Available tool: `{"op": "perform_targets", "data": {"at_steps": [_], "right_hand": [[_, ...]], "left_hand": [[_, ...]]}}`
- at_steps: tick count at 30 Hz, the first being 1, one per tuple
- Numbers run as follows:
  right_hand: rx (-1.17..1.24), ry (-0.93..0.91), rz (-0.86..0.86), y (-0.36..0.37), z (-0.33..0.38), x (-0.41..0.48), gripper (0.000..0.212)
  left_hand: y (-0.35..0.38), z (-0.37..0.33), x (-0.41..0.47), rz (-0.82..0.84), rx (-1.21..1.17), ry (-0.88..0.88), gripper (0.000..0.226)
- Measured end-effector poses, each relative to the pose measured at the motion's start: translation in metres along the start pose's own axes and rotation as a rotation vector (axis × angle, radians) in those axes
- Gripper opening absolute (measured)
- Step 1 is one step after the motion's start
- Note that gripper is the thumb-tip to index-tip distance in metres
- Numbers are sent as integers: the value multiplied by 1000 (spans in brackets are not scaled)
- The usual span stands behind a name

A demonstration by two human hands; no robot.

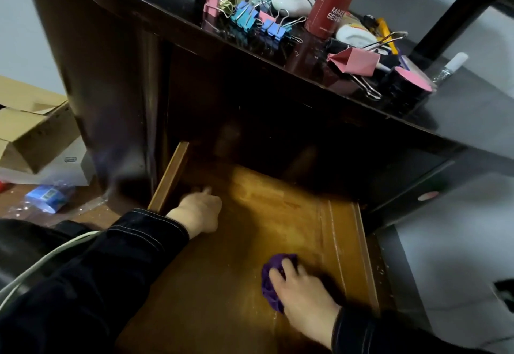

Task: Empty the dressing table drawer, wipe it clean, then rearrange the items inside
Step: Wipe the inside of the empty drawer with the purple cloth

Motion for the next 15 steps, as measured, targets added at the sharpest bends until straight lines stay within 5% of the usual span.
{"op": "perform_targets", "data": {"at_steps": [4, 7, 10, 11, 13, 15], "right_hand": [[-147, 145, -156, -33, -57, 30, 67], [117, 459, -312, -71, -113, 69, 7], [291, 613, -505, -84, -136, 87, 51], [212, 601, -462, -85, -136, 89, 47], [99, 571, -291, -83, -117, 81, 6], [-151, 458, -92, -62, -84, 56, 56]], "left_hand": [[1, -1, 0, 15, -11, -21, 50], [3, -3, 2, 13, -22, -35, 49], [2, -1, 2, 10, -24, -41, 44], [2, 0, 2, 12, -27, -47, 43], [2, 1, 0, 21, -26, -54, 43], [1, 0, -2, 29, -11, -53, 43]]}}
Point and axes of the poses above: each hand's wrist, its own x-axis towards the middle knuckle, its own y-axis out of the palm, z = x × y, the point moved 3 cm from there along x, towards the middle knuckle, and after that the axes turned 10 degrees about -y, right-handed, at the moved point
